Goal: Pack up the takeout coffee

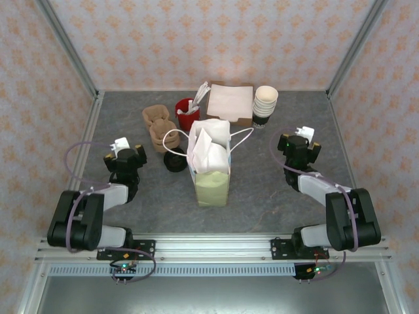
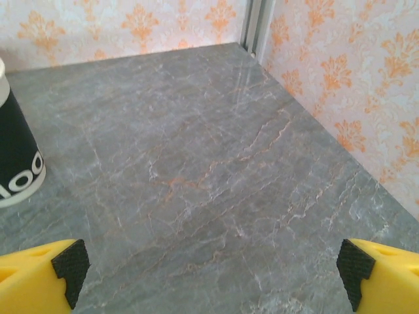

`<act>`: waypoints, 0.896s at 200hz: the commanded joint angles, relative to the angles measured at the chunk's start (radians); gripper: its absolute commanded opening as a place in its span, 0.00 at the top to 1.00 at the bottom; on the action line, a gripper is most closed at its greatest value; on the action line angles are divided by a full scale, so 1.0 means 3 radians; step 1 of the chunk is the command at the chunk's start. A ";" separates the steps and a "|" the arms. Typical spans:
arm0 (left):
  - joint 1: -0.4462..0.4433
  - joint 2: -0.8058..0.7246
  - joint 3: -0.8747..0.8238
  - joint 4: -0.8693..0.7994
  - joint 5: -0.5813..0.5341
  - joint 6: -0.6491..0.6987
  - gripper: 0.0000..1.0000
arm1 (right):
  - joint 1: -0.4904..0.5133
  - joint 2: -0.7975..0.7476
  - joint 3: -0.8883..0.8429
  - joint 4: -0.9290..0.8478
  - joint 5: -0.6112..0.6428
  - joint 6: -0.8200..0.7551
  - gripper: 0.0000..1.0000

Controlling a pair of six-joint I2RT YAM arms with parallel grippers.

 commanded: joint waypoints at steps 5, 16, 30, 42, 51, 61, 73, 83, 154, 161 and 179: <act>0.0011 0.0320 -0.0037 0.0763 0.0432 0.0230 0.00 | -0.0035 -0.0051 -0.0229 0.0419 -0.0233 -0.0078 0.01; 0.0007 0.0302 0.0022 0.0601 0.0470 0.0239 0.00 | -0.0038 -0.0026 -0.0297 0.0529 -0.0237 -0.0077 0.01; -0.0003 0.0340 0.0090 0.0519 0.0310 0.0184 0.00 | -0.0053 0.0061 -0.0409 0.0801 -0.0329 -0.0084 0.01; -0.0055 0.0361 0.0150 0.0455 0.0216 0.0220 0.00 | -0.0053 0.0202 -0.0434 0.0933 -0.0472 -0.0151 0.01; -0.0077 0.0354 0.0169 0.0408 0.0199 0.0224 0.00 | -0.0053 0.0309 -0.0411 0.0967 -0.0508 -0.0170 0.01; -0.0077 0.0359 0.0167 0.0426 0.0195 0.0231 0.00 | -0.0056 0.0391 -0.0400 0.1027 -0.0477 -0.0149 0.01; -0.0081 0.0361 0.0170 0.0419 0.0194 0.0238 0.00 | -0.0110 0.0400 -0.0360 0.0959 -0.0548 -0.0108 0.01; -0.0111 0.0364 0.0198 0.0376 0.0159 0.0267 0.00 | -0.0163 0.0481 -0.0364 0.1026 -0.0634 -0.0076 0.01; -0.0117 0.0369 0.0199 0.0378 0.0164 0.0273 0.00 | -0.0309 0.0597 -0.0324 0.1017 -0.0855 0.0024 0.01; -0.0118 0.0369 0.0198 0.0377 0.0161 0.0272 0.00 | -0.0309 0.0585 -0.0313 0.0973 -0.0855 0.0029 0.01; -0.0117 0.0369 0.0204 0.0369 0.0159 0.0272 0.00 | -0.0309 0.0587 -0.0314 0.0986 -0.0855 0.0026 0.01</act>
